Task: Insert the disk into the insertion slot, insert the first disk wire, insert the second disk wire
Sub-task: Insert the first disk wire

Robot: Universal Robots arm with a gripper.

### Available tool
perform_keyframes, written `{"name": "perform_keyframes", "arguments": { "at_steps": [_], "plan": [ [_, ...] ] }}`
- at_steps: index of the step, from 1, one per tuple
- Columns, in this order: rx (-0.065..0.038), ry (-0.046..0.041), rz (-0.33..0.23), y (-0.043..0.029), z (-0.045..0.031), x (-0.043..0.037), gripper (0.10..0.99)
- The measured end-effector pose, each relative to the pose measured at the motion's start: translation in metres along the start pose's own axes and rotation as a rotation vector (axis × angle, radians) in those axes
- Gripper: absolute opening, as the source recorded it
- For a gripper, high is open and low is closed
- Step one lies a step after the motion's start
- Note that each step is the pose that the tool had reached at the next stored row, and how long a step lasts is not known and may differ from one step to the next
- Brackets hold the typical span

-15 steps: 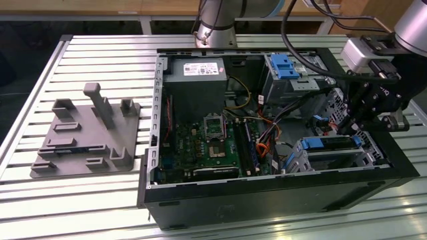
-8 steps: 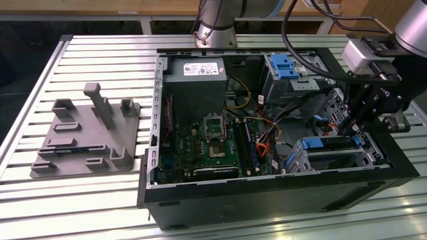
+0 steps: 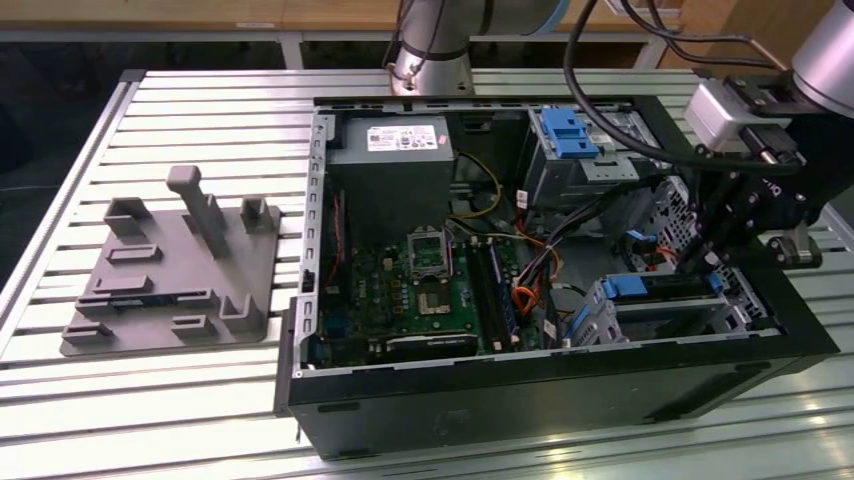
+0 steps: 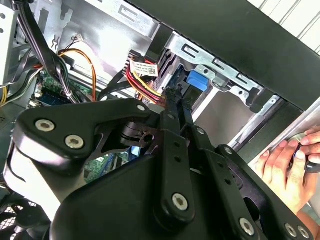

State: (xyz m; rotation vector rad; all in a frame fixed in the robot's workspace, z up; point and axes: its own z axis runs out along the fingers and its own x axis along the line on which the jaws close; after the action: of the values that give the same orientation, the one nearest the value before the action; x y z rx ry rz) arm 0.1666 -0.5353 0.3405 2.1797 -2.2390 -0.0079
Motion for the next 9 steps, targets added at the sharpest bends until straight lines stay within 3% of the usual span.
{"name": "perform_keyframes", "arguments": {
  "at_steps": [9],
  "plan": [
    [0.000,0.0000,0.000,-0.0001,0.0017,0.0012,0.169]
  ]
}}
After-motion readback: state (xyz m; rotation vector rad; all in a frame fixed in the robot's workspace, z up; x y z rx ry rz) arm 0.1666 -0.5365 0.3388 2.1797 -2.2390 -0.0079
